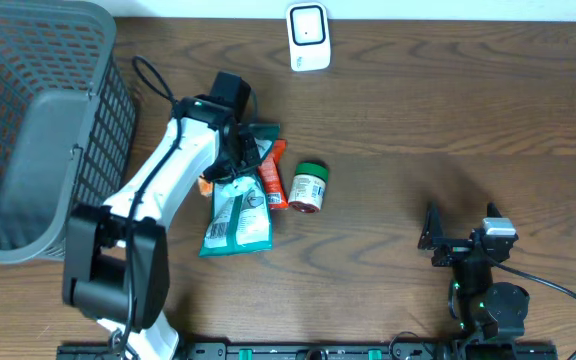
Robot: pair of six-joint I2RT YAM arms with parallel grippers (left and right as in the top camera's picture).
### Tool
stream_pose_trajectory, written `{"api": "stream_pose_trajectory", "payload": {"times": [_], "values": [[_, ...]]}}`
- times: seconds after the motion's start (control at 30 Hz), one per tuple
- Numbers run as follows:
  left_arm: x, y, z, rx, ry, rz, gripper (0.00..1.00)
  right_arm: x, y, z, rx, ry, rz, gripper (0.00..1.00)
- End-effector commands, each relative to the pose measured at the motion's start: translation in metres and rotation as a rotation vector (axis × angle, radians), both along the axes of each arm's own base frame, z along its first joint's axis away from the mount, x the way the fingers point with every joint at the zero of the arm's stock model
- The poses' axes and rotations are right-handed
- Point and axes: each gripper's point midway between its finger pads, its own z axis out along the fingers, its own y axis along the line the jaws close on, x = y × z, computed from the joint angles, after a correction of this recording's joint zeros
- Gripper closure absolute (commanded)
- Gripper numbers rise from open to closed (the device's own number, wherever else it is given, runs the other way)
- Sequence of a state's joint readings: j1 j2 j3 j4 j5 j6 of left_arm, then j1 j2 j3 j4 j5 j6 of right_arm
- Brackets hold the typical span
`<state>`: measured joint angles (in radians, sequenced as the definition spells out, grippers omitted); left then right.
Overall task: Scan the item barcode
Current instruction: 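Lift the green 3M gloves bag out and lay it on the table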
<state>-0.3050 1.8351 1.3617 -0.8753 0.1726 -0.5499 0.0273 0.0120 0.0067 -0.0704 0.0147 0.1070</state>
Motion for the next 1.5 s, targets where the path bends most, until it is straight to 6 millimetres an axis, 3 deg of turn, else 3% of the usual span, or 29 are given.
{"api": "stream_pose_trajectory", "payload": {"times": [0.0,0.03,0.1,0.2,0.5,0.6,0.7,0.8,0.87,0.9,0.93,0.97,1.13,1.3,1.37,1.47], "values": [[0.001,0.002,-0.005,0.016,0.007,0.020,0.84,0.000,-0.002,-0.001,0.011,0.002,-0.010,0.01],[0.001,0.001,-0.005,0.013,0.009,0.019,0.83,0.000,-0.002,-0.001,0.011,0.002,-0.010,0.01],[-0.003,-0.004,-0.005,-0.018,0.025,0.015,0.52,0.000,-0.002,-0.001,0.011,0.002,-0.010,0.01],[-0.006,-0.016,-0.001,-0.090,0.042,-0.011,0.38,0.000,-0.002,-0.001,0.011,0.001,-0.010,0.01],[0.005,-0.019,0.034,-0.111,-0.070,-0.043,0.28,0.000,-0.002,-0.001,0.011,0.002,-0.010,0.01],[0.009,-0.008,0.050,-0.061,-0.137,-0.035,0.27,0.000,-0.002,-0.001,0.011,0.002,-0.010,0.01],[0.013,0.009,0.081,0.017,-0.258,-0.050,0.27,0.000,-0.002,-0.001,0.011,0.001,-0.010,0.01],[0.014,0.022,0.105,0.069,-0.344,-0.066,0.28,0.000,-0.002,-0.001,0.011,0.001,-0.010,0.01],[0.011,0.030,0.123,0.072,-0.393,-0.079,0.38,0.000,-0.002,-0.001,0.011,0.001,-0.010,0.01],[0.008,0.034,0.130,0.073,-0.410,-0.079,0.57,0.000,-0.006,0.005,0.001,-0.020,-0.033,0.01],[0.004,0.041,0.139,0.078,-0.427,-0.081,0.89,0.000,-0.009,0.009,0.003,-0.039,-0.047,0.01],[0.002,0.046,0.144,0.082,-0.437,-0.081,0.92,0.000,-0.007,0.013,0.005,-0.054,-0.040,0.01],[-0.015,0.072,0.172,0.104,-0.494,-0.063,0.93,0.000,0.004,0.020,0.034,-0.081,0.026,0.01],[-0.031,0.090,0.178,0.126,-0.484,-0.023,0.92,-0.003,0.022,0.036,0.064,-0.118,0.133,0.01],[-0.034,0.102,0.177,0.169,-0.470,0.004,0.92,-0.006,0.022,0.046,0.085,-0.093,0.130,0.01],[-0.036,0.112,0.175,0.197,-0.454,0.027,0.83,-0.013,0.021,0.085,0.088,-0.034,0.124,0.01]]}}
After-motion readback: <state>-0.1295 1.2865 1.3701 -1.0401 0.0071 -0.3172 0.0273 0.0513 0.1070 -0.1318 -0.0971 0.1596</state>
